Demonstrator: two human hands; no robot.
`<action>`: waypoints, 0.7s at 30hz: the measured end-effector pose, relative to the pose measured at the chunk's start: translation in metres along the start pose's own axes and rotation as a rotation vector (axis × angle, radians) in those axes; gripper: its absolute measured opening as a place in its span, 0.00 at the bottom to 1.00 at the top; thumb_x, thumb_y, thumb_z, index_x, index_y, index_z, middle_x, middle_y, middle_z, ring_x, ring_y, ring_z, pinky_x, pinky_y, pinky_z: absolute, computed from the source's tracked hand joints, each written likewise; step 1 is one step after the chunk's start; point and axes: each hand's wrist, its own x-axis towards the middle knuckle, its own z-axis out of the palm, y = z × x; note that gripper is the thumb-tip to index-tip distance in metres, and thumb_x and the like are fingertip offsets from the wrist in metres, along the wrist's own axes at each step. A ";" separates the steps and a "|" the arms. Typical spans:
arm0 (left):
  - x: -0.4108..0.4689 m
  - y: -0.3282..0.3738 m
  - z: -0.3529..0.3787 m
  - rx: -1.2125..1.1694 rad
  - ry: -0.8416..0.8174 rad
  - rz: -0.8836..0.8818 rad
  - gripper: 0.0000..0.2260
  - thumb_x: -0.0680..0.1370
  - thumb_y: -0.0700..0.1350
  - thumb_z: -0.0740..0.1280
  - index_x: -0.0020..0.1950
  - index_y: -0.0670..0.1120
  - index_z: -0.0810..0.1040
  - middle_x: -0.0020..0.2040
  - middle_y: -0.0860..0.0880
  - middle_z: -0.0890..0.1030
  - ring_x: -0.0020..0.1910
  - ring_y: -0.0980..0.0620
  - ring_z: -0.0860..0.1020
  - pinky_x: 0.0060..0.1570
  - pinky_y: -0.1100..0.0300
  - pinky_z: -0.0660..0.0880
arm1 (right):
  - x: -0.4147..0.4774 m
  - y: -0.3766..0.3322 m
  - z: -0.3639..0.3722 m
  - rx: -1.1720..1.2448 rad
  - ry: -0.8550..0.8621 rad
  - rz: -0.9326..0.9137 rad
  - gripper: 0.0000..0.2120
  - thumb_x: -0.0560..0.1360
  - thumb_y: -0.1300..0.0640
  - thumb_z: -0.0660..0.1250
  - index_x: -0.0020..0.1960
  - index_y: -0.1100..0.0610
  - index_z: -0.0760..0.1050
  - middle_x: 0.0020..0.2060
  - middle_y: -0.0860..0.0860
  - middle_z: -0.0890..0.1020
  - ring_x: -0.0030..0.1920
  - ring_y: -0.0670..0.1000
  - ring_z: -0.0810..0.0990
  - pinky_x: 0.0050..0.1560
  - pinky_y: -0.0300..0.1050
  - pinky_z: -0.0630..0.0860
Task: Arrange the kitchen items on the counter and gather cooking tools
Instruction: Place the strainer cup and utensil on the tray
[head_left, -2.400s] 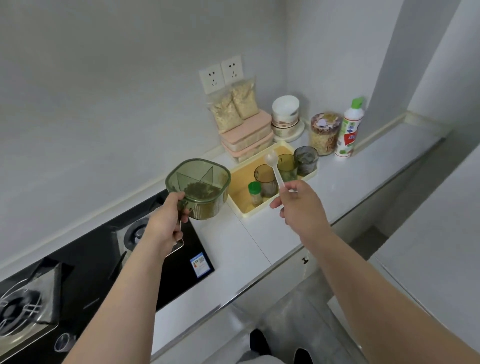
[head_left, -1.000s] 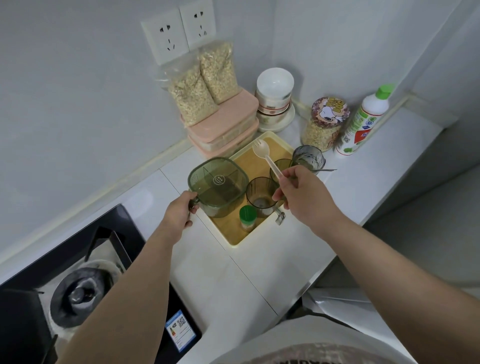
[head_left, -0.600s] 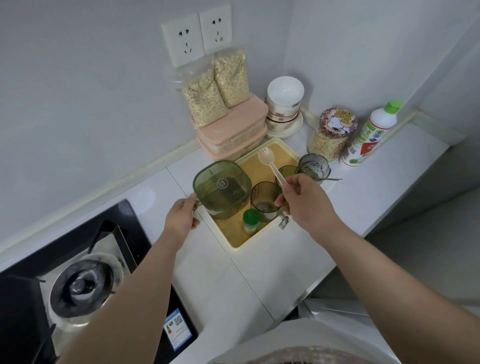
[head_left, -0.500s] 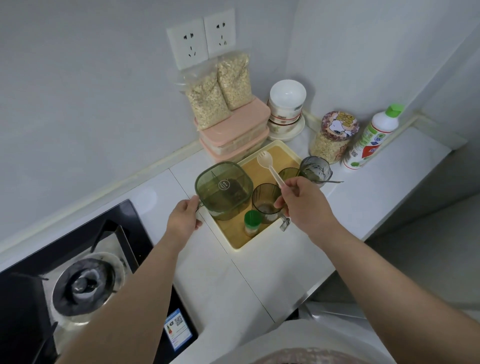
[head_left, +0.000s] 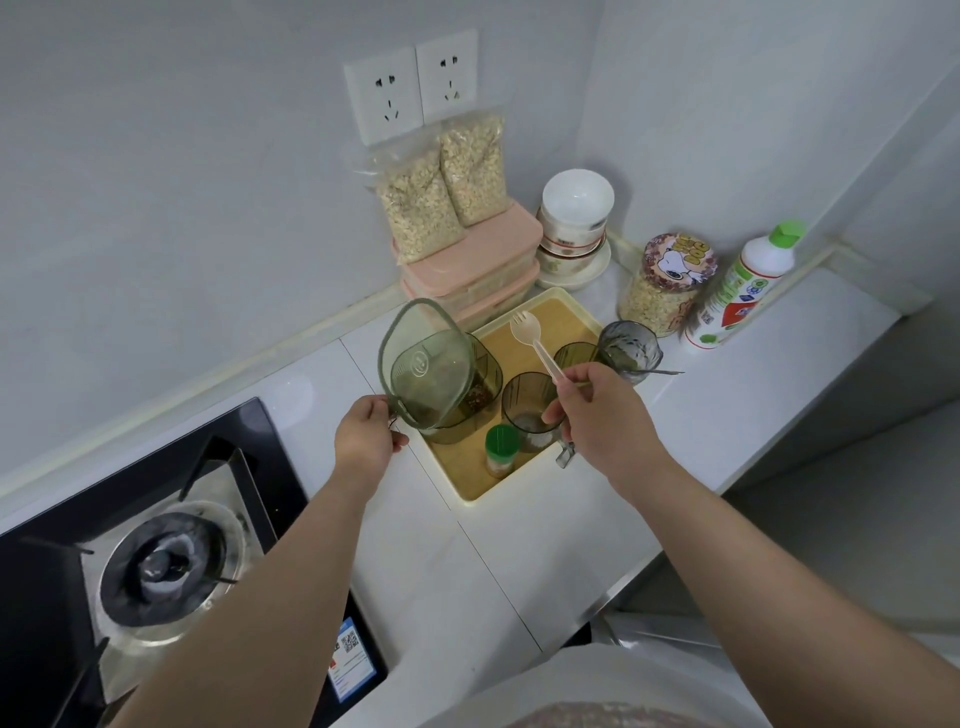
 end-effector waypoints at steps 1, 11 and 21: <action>0.000 -0.001 0.000 -0.020 -0.002 -0.004 0.12 0.84 0.38 0.53 0.53 0.44 0.76 0.50 0.46 0.81 0.31 0.47 0.76 0.37 0.57 0.76 | 0.000 0.000 0.000 -0.001 0.000 -0.001 0.07 0.83 0.53 0.59 0.57 0.52 0.74 0.38 0.49 0.84 0.34 0.49 0.77 0.35 0.47 0.78; 0.004 -0.003 0.000 -0.097 0.029 -0.074 0.13 0.83 0.32 0.52 0.54 0.40 0.76 0.46 0.44 0.80 0.32 0.47 0.75 0.32 0.59 0.75 | 0.016 -0.003 0.002 -0.060 0.009 -0.014 0.07 0.83 0.54 0.60 0.57 0.53 0.75 0.39 0.48 0.84 0.34 0.46 0.77 0.34 0.41 0.74; 0.004 0.000 -0.009 -0.432 0.010 -0.215 0.13 0.80 0.31 0.55 0.44 0.38 0.78 0.41 0.40 0.79 0.35 0.43 0.76 0.31 0.57 0.76 | 0.045 -0.009 0.009 -0.222 0.004 -0.097 0.07 0.82 0.52 0.62 0.54 0.54 0.76 0.37 0.45 0.85 0.36 0.43 0.81 0.42 0.42 0.79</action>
